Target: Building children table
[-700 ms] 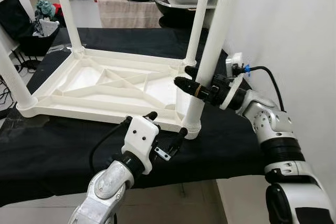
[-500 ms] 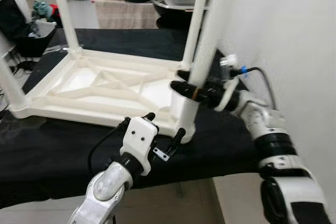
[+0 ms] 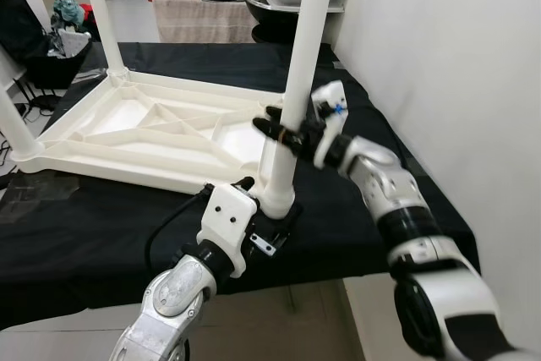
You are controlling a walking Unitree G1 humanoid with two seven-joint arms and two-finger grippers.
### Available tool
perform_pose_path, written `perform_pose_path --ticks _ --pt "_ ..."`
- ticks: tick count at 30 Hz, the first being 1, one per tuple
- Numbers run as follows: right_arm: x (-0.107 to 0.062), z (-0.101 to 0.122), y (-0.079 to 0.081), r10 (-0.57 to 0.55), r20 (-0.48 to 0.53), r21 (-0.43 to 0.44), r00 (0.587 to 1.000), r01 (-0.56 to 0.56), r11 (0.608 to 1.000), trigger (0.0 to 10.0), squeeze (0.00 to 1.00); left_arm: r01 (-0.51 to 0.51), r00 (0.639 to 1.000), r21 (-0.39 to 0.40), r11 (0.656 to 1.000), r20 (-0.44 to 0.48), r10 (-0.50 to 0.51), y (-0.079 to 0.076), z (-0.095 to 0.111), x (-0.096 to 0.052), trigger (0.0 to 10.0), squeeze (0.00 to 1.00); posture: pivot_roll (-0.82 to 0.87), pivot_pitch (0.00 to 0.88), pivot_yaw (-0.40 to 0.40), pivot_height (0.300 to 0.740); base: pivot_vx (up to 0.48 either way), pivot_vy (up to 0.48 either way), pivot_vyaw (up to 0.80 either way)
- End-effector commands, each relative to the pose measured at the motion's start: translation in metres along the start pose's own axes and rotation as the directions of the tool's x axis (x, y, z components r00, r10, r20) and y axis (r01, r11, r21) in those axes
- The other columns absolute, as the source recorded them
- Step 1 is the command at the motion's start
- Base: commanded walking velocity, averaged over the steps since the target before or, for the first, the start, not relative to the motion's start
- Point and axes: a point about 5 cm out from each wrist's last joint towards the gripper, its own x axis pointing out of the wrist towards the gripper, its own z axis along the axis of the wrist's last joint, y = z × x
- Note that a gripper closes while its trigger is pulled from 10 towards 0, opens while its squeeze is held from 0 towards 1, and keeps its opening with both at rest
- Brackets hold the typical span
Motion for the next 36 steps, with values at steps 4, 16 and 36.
perform_pose_path --ticks 4,16,36 --pt "-0.024 -0.036 -0.047 -0.496 -0.167 0.017 0.852 0.506 0.862 0.0 0.00 0.009 1.000 -0.006 1.000 -0.013 -0.009 -0.002 -0.003 0.000 10.0 0.00 0.10 0.091 -0.075 0.740 0.000 0.000 0.00" --pt "-0.028 -0.030 -0.026 -0.749 -0.090 0.051 0.656 0.754 0.654 10.0 0.00 0.015 1.000 -0.007 1.000 -0.014 -0.015 -0.004 -0.003 0.001 10.0 0.00 0.11 0.094 -0.076 0.740 0.000 0.000 0.00" --pt "-0.014 0.001 -0.017 0.033 0.038 0.153 0.999 -0.039 0.987 10.0 0.00 0.005 1.000 -0.004 1.000 -0.008 -0.005 -0.001 -0.003 0.003 10.0 0.00 0.10 0.092 -0.085 0.740 0.000 0.000 0.00"
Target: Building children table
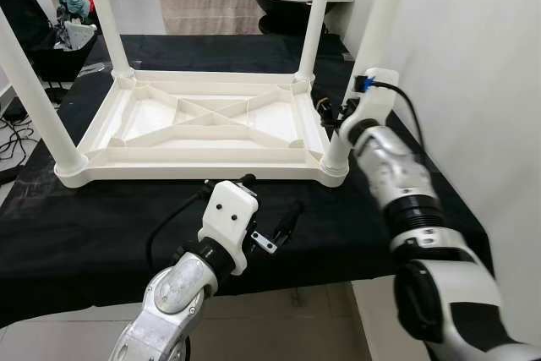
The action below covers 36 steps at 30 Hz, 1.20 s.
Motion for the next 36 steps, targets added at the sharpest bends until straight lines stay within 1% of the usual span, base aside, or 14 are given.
perform_pose_path --ticks 1,2,5,6,10,13,14,15,20,24,28,29,32,36 --pt "-0.006 -0.006 0.017 0.285 -0.018 0.045 0.958 -0.284 0.958 10.0 0.00 0.002 1.000 -0.006 1.000 -0.009 -0.002 -0.001 -0.003 0.001 10.0 0.00 0.10 0.093 -0.085 0.740 0.000 0.000 0.00" --pt "-0.006 -0.006 0.017 0.285 -0.018 0.045 0.958 -0.284 0.958 10.0 0.00 0.002 1.000 -0.006 1.000 -0.009 -0.002 -0.001 -0.003 0.001 10.0 0.00 0.10 0.093 -0.085 0.740 0.000 0.000 0.00" --pt "-0.030 0.005 0.035 0.706 0.092 0.143 0.702 -0.711 0.688 10.0 0.00 0.003 1.000 -0.005 1.000 -0.008 -0.003 -0.002 -0.003 0.002 10.0 0.00 0.11 0.094 -0.087 0.740 0.000 0.000 0.00" --pt "-0.030 0.005 0.035 0.706 0.092 0.143 0.702 -0.711 0.688 10.0 0.00 0.003 1.000 -0.005 1.000 -0.008 -0.003 -0.002 -0.003 0.002 10.0 0.00 0.11 0.094 -0.087 0.740 0.000 0.000 0.00" --pt "-0.032 0.012 0.054 0.840 0.152 0.158 0.521 -0.852 0.500 10.0 0.00 0.001 1.000 -0.003 1.000 -0.008 -0.001 -0.001 -0.002 0.001 10.0 0.00 0.12 0.096 -0.088 0.740 0.000 0.000 0.00" --pt "-0.028 0.005 0.063 0.871 0.097 0.148 0.481 -0.873 0.465 10.0 0.00 0.000 1.000 -0.003 1.000 -0.009 0.000 -0.001 -0.002 0.000 10.0 0.00 0.12 0.098 -0.088 0.740 0.000 0.000 0.00" --pt "-0.028 0.005 0.063 0.871 0.097 0.148 0.481 -0.873 0.465 10.0 0.00 0.000 1.000 -0.003 1.000 -0.009 0.000 -0.001 -0.002 0.000 10.0 0.00 0.12 0.098 -0.088 0.740 0.000 0.000 0.00" --pt "-0.023 -0.002 0.066 0.866 0.048 0.140 0.497 -0.862 0.487 0.0 0.00 -0.001 1.000 -0.002 1.000 -0.010 0.001 -0.001 -0.002 0.000 10.0 0.00 0.12 0.100 -0.087 0.740 0.000 0.000 0.00" --pt "-0.013 -0.021 0.069 0.794 -0.061 0.086 0.605 -0.789 0.608 0.0 0.00 0.000 1.000 -0.003 1.000 -0.008 0.000 -0.001 -0.001 0.000 10.0 0.00 0.12 0.101 -0.087 0.740 0.000 0.000 0.00" --pt "-0.013 -0.023 0.066 0.767 -0.082 0.060 0.637 -0.765 0.642 0.0 0.00 0.000 1.000 -0.003 1.000 -0.010 0.000 -0.001 -0.002 0.000 10.0 0.00 0.12 0.095 -0.086 0.740 0.000 0.000 0.00" --pt "0.002 -0.019 0.043 0.469 -0.100 -0.033 0.877 -0.474 0.880 0.0 0.00 0.000 1.000 -0.002 1.000 -0.012 0.000 -0.001 -0.003 0.000 10.0 0.00 0.11 0.088 -0.085 0.740 0.000 0.000 0.00" --pt "0.002 -0.019 0.043 0.469 -0.100 -0.033 0.877 -0.474 0.880 0.0 0.00 0.000 1.000 -0.002 1.000 -0.012 0.000 -0.001 -0.003 0.000 10.0 0.00 0.11 0.088 -0.085 0.740 0.000 0.000 0.00" --pt "0.007 -0.022 0.006 -0.035 -0.133 -0.101 0.990 0.021 0.995 0.0 0.00 0.004 1.000 -0.003 1.000 -0.010 -0.004 -0.002 -0.003 0.001 10.0 0.00 0.11 0.078 -0.087 0.740 0.000 0.000 0.00" --pt "-0.007 -0.032 -0.028 -0.426 -0.150 -0.130 0.892 0.409 0.903 0.0 0.00 0.004 1.000 -0.003 1.000 -0.011 -0.004 -0.002 -0.004 0.001 10.0 0.00 0.11 0.076 -0.088 0.740 0.000 0.000 0.00"
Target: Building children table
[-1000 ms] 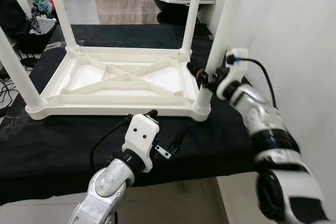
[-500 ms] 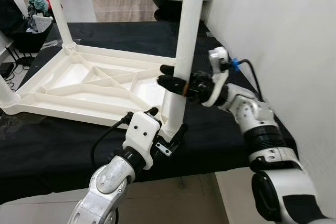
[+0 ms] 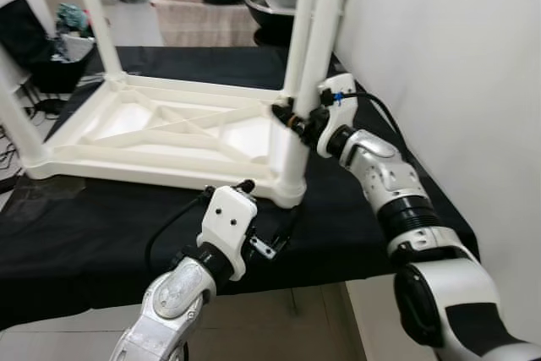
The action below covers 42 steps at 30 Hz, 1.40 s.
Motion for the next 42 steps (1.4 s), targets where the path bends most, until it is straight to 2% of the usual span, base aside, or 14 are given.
perform_pose_path --ticks 1,9,11,13,14,20,21,25,28,29,31,39,40,42 --pt "-0.012 -0.038 -0.035 -0.253 -0.169 0.031 0.953 0.262 0.965 0.0 0.00 0.003 1.000 0.001 1.000 -0.003 -0.003 -0.001 -0.002 0.000 10.0 0.00 0.11 0.076 -0.088 0.740 0.000 0.000 0.00" --pt "-0.032 -0.052 -0.041 -0.574 -0.162 -0.025 0.803 0.578 0.816 0.0 0.00 0.008 1.000 0.001 1.000 -0.007 -0.008 -0.003 -0.003 -0.001 10.0 0.00 0.11 0.068 -0.084 0.740 0.000 0.000 0.00" --pt "-0.024 -0.052 -0.019 -0.490 -0.142 0.025 0.860 0.498 0.867 10.0 0.00 0.008 1.000 0.000 1.000 -0.005 -0.008 -0.003 -0.003 0.000 10.0 0.00 0.11 0.068 -0.085 0.740 0.000 0.000 0.00" --pt "-0.022 -0.050 -0.012 -0.459 -0.124 0.037 0.880 0.466 0.884 10.0 0.00 0.007 1.000 -0.001 1.000 -0.005 -0.008 -0.003 -0.003 0.000 10.0 0.00 0.11 0.068 -0.085 0.740 0.000 0.000 0.00" --pt "-0.018 -0.044 -0.005 -0.416 -0.085 0.057 0.906 0.421 0.905 10.0 1.00 0.006 1.000 0.000 1.000 -0.005 -0.006 -0.002 -0.003 0.000 10.0 0.00 0.11 0.066 -0.085 0.740 0.000 0.000 0.00" --pt "-0.013 -0.001 0.007 -0.114 0.207 0.117 0.972 0.091 0.989 10.0 1.00 -0.004 1.000 0.000 1.000 -0.012 0.004 -0.001 -0.005 -0.001 10.0 0.00 0.11 0.070 -0.093 0.740 0.000 0.000 0.00" --pt "-0.014 0.002 0.007 -0.001 0.203 0.129 0.979 -0.025 0.991 10.0 0.00 -0.007 1.000 0.001 1.000 -0.011 0.007 -0.001 -0.004 -0.001 10.0 0.00 0.11 0.069 -0.098 0.740 0.000 0.000 0.00" --pt "-0.015 0.002 0.008 0.104 0.179 0.160 0.978 -0.133 0.978 10.0 0.00 -0.010 1.000 0.000 1.000 -0.009 0.010 -0.001 -0.004 -0.001 10.0 0.00 0.11 0.073 -0.097 0.740 0.000 0.000 0.00" --pt "-0.043 -0.002 0.024 0.667 0.110 0.156 0.737 -0.675 0.721 10.0 0.00 -0.013 1.000 -0.003 1.000 -0.005 0.013 -0.001 -0.004 -0.001 10.0 0.00 0.10 0.074 -0.099 0.740 0.000 0.000 0.00" --pt "-0.043 -0.002 0.024 0.667 0.110 0.156 0.737 -0.675 0.721 10.0 0.00 -0.013 1.000 -0.003 1.000 -0.005 0.013 -0.001 -0.004 -0.001 10.0 0.00 0.10 0.074 -0.099 0.740 0.000 0.000 0.00" --pt "-0.064 -0.006 0.030 0.862 0.082 0.116 0.500 -0.864 0.490 10.0 0.00 -0.012 1.000 -0.002 1.000 -0.003 0.012 -0.001 -0.003 0.000 10.0 0.00 0.11 0.074 -0.100 0.740 0.000 0.000 0.00" --pt "-0.060 -0.014 0.046 0.932 0.042 0.086 0.360 -0.931 0.356 10.0 0.00 -0.011 1.000 0.002 1.000 0.001 0.011 -0.001 -0.002 0.000 10.0 0.00 0.11 0.075 -0.098 0.740 0.000 0.000 0.00" --pt "-0.054 -0.018 0.051 0.924 0.016 0.068 0.383 -0.922 0.381 2.9 0.00 -0.011 1.000 0.002 1.000 0.000 0.011 -0.001 -0.002 0.000 10.0 0.00 0.11 0.075 -0.098 0.740 0.000 0.000 0.00" --pt "-0.049 -0.022 0.055 0.907 -0.010 0.054 0.420 -0.906 0.420 0.0 0.00 -0.012 1.000 0.003 1.000 0.000 0.012 -0.001 -0.002 0.000 10.0 0.00 0.11 0.075 -0.098 0.740 0.000 0.000 0.00"
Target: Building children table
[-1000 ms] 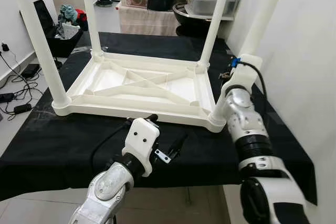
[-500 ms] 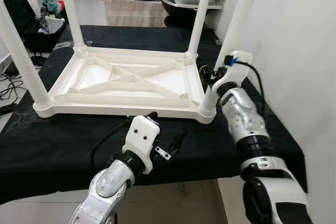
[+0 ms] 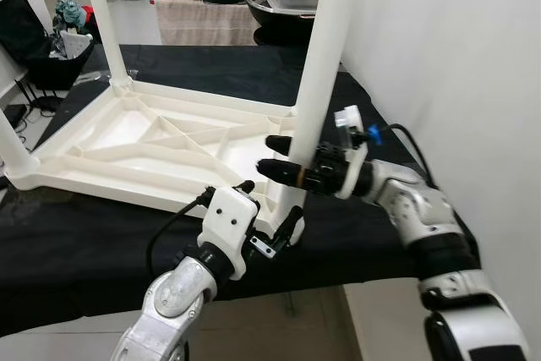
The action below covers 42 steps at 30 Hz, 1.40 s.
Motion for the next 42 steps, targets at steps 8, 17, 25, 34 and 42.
perform_pose_path --ticks 8,17,25,34,42 --pt "0.013 0.001 -0.020 -0.316 -0.009 -0.061 0.949 0.315 0.947 0.0 0.00 0.005 1.000 0.002 1.000 0.003 -0.005 -0.002 0.000 0.000 10.0 0.00 0.11 0.083 -0.099 0.740 0.000 0.000 0.00" --pt "-0.025 -0.010 -0.062 -0.935 -0.047 -0.071 0.351 0.933 0.354 0.0 0.00 0.010 1.000 0.000 1.000 0.001 -0.010 -0.003 -0.001 0.001 10.0 0.00 0.10 0.084 -0.093 0.740 0.000 0.000 0.00" --pt "-0.054 -0.025 -0.054 -0.986 -0.048 -0.054 -0.162 0.986 -0.159 0.0 0.00 0.005 1.000 -0.003 1.000 -0.002 -0.005 -0.003 -0.002 0.000 10.0 0.00 0.11 0.086 -0.093 0.740 0.000 0.000 0.00" --pt "-0.032 -0.026 -0.048 -0.988 -0.049 0.019 -0.147 0.989 -0.148 10.0 0.65 0.003 1.000 -0.003 1.000 -0.003 -0.003 -0.003 -0.002 0.000 10.0 0.00 0.10 0.087 -0.096 0.740 0.000 0.000 0.00" --pt "-0.014 0.018 -0.049 -0.969 0.197 0.121 0.148 0.977 0.174 10.0 0.00 -0.001 1.000 -0.002 1.000 -0.003 0.001 -0.002 -0.002 -0.001 10.0 0.00 0.11 0.088 -0.097 0.740 0.000 0.000 0.00"
